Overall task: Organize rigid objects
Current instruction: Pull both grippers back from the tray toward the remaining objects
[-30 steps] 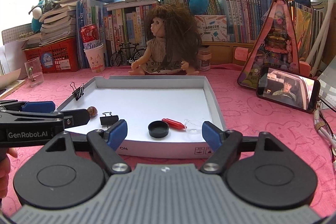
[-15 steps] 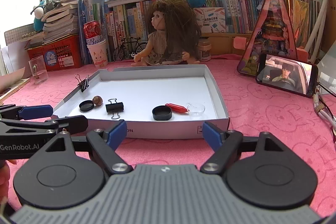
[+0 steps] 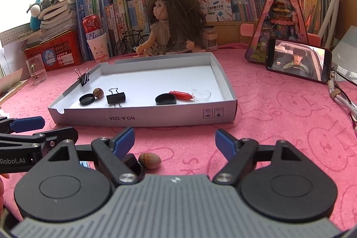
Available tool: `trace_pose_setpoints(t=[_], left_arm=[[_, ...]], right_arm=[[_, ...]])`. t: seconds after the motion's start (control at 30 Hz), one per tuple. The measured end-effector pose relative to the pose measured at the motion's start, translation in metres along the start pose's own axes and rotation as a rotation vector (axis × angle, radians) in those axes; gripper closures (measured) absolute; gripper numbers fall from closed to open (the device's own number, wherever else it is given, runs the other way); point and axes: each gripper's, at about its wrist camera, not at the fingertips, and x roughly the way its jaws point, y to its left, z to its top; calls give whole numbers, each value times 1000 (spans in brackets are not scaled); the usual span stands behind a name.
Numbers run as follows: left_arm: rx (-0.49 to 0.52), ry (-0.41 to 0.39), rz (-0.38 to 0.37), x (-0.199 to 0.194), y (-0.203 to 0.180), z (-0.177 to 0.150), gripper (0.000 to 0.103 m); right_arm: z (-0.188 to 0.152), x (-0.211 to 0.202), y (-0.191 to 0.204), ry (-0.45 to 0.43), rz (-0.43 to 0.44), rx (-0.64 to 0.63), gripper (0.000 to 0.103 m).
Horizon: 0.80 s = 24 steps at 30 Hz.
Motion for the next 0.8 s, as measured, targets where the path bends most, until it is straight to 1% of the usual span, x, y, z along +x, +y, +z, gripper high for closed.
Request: trace_pose_setpoints(t=[0.1,0.3,0.7,0.8], left_arm=[[-4,7,15,-1,1,-8,16],[-40,35,18,0,6,-19,16],[-16,35,45,-1,3,-27,16],[-19,32,54,-1,2,-27,21]], right_arm=[[-6,0,0,2,-4,-4,15],[-14,-2,1,-17,-17,-4,14],[-17,-2,-2,-30,-24,13,12],[-17,-2,-3,-28,-23,14,12]])
